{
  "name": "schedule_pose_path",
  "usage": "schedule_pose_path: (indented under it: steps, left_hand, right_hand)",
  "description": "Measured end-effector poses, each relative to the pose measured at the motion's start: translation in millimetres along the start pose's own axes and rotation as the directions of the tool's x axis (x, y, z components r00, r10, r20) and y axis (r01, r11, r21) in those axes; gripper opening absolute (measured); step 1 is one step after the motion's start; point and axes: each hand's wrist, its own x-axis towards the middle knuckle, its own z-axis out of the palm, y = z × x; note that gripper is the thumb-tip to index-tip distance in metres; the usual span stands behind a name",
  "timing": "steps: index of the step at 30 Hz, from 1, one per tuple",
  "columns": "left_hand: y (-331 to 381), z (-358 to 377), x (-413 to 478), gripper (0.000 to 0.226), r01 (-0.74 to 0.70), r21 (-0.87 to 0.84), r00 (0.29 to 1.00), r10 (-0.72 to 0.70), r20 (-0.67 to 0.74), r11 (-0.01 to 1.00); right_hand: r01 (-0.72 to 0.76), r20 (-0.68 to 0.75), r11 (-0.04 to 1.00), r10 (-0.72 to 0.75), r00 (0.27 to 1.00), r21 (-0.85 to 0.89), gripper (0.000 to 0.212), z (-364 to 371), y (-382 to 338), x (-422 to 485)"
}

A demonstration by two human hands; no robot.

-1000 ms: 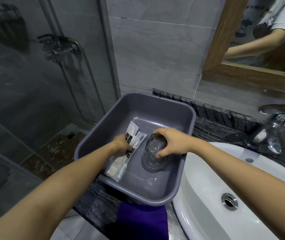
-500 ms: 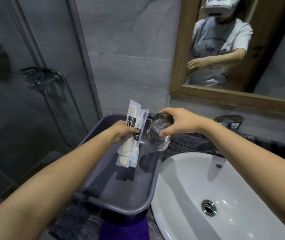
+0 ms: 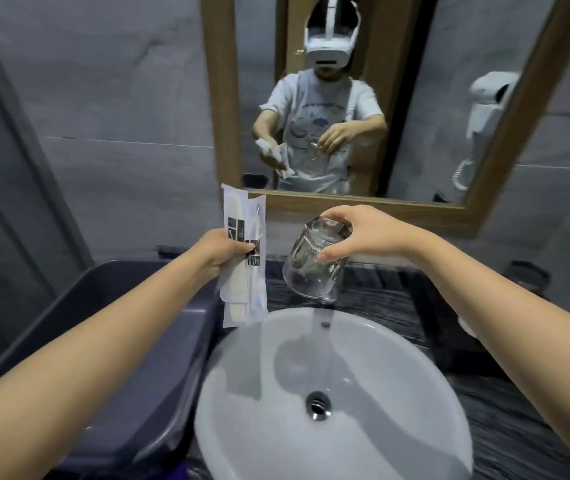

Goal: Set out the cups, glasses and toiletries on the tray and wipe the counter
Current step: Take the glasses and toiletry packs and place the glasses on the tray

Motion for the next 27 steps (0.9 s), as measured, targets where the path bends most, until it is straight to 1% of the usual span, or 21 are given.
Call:
schedule_pose_path:
  steps: [4,11,16,21,25,27]
  left_hand:
    - [-4,58,-2,0.015,0.081,-0.068,0.993,-0.074,0.090,0.994]
    - [-5,153,-15,0.017,0.102,-0.081,0.976,-0.084,0.201,0.991]
    - [0,202,-22,0.016,0.127,-0.062,0.971,-0.111,0.212,0.990]
    - [4,236,-19,0.016,0.100,-0.061,0.978,-0.087,0.190,0.993]
    - [0,256,-11,0.012,0.120,-0.066,0.983,-0.109,0.150,0.991]
    - [-3,265,-10,0.011,0.129,-0.059,0.984,-0.120,0.135,0.990]
  right_hand:
    - [-0.113,-0.032,0.994,0.113,0.993,-0.013,0.081,-28,50,-38]
    - [-0.297,-0.079,0.955,0.295,0.952,-0.014,0.082,-65,133,-85]
    - [-0.375,-0.131,0.926,0.377,0.917,0.034,0.084,-82,178,-98]
    - [-0.424,-0.212,0.898,0.440,0.873,0.119,0.085,-86,213,-97]
    - [-0.448,-0.282,0.875,0.484,0.829,0.185,0.065,-82,236,-88]
    - [-0.474,-0.283,0.858,0.513,0.810,0.198,0.060,-78,249,-82]
